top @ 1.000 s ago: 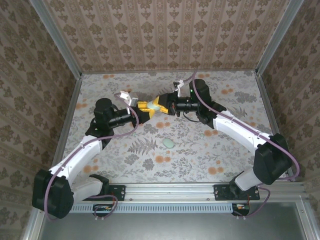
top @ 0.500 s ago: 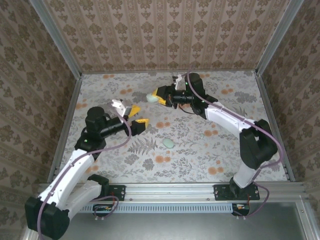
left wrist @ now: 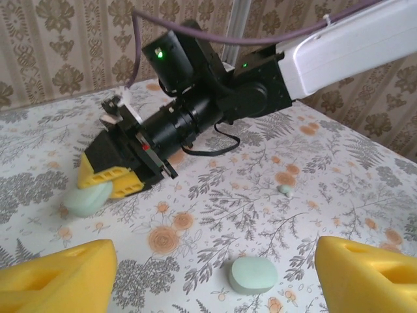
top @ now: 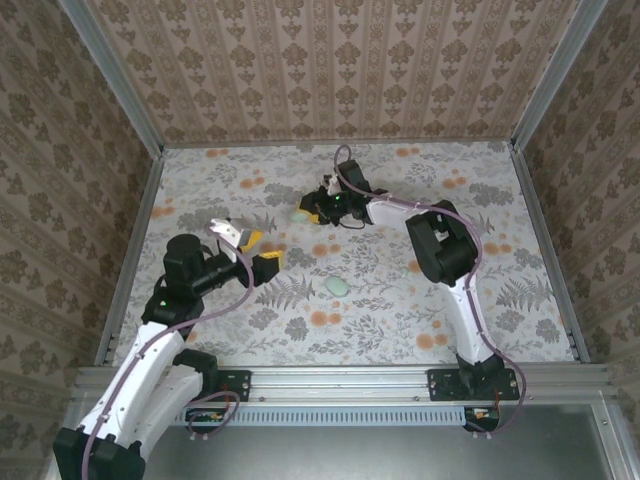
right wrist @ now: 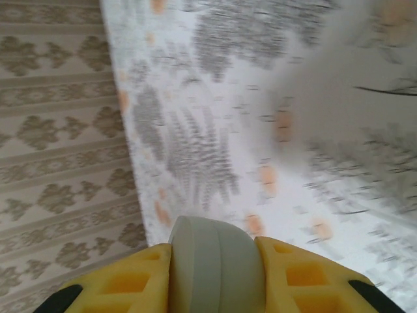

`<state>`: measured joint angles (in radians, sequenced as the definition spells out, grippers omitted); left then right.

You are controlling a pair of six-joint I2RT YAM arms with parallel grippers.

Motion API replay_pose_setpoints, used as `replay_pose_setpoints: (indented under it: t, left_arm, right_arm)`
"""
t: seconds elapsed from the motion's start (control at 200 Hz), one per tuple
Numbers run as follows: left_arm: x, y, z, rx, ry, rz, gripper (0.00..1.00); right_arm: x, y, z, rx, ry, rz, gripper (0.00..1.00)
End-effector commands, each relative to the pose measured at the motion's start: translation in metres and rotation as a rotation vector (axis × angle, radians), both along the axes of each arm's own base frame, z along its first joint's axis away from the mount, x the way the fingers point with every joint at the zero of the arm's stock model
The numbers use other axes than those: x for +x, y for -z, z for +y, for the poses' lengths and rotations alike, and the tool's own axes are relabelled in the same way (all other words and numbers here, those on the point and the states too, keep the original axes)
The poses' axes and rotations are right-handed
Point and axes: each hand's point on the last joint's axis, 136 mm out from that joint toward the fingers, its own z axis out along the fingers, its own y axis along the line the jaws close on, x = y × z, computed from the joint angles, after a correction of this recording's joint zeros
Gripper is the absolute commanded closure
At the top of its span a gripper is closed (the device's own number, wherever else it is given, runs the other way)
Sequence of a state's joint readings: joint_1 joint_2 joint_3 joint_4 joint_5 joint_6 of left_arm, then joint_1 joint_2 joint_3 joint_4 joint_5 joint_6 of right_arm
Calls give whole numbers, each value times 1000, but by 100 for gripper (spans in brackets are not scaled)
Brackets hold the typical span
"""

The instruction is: Insert the wireless bluetooth earbuds into the charging case

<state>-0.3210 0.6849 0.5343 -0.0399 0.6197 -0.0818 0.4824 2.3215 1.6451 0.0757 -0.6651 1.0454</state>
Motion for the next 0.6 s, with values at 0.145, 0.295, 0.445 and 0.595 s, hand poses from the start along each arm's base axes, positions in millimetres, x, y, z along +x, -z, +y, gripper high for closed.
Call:
replay_pose_setpoints:
  t: [0.145,0.295,0.445,0.595]
  left_arm:
    - [4,11,7,3,-39,20,20]
    - [5,14,7,3,-38,26,20]
    - [5,15,7,3,-36,28,20]
    - [5,15,7,2,-35,27,20]
  right_arm:
    - [5,23,-3,-66,-40,-42,75]
    - [4,31,-13,-107,-42,-34,61]
    - [-2,25,-22,-156,-46,-51,48]
    - [-7,14,-35,-221,-36,-76,43]
